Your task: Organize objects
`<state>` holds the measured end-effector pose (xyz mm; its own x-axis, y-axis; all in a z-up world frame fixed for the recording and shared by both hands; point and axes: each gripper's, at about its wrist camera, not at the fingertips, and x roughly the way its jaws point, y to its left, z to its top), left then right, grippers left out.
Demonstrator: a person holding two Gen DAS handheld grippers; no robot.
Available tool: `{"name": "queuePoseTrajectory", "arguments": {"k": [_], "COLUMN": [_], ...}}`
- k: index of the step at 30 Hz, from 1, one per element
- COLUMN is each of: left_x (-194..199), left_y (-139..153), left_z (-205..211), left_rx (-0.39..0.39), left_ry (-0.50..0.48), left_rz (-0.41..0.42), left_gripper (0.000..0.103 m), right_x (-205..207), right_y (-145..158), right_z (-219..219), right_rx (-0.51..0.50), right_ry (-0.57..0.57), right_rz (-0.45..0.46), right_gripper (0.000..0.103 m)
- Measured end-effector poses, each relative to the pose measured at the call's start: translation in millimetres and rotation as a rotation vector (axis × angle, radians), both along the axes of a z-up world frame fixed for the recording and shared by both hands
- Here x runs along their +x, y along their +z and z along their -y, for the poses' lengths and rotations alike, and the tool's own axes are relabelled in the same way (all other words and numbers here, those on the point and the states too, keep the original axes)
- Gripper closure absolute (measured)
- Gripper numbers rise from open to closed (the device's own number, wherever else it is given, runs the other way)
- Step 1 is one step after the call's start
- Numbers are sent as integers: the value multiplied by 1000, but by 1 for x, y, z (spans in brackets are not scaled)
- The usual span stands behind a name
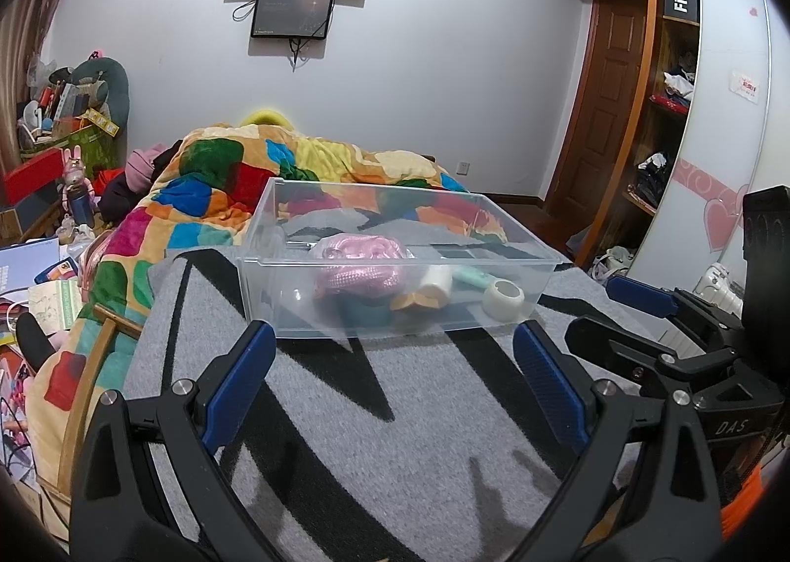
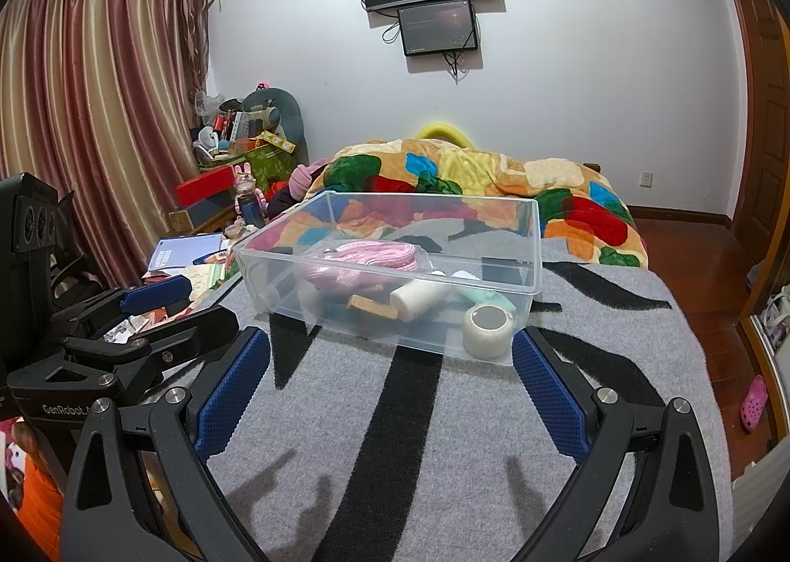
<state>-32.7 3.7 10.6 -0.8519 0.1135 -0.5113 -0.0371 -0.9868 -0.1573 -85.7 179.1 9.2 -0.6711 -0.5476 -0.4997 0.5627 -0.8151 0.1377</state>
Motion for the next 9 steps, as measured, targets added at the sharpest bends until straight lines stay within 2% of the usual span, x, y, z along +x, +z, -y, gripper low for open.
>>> {"name": "queuePoseTrajectory", "arguments": {"k": [9], "left_x": [1], "left_y": [2], "left_z": [0], "left_rx": [-4], "left_ry": [3], "left_rz": [-3], "left_gripper": [5], "right_x": [1], "right_y": [-1], "right_z": [1], "right_rx": [-4], "right_ry": [2], "right_rz": [5], "right_gripper": [5]}}
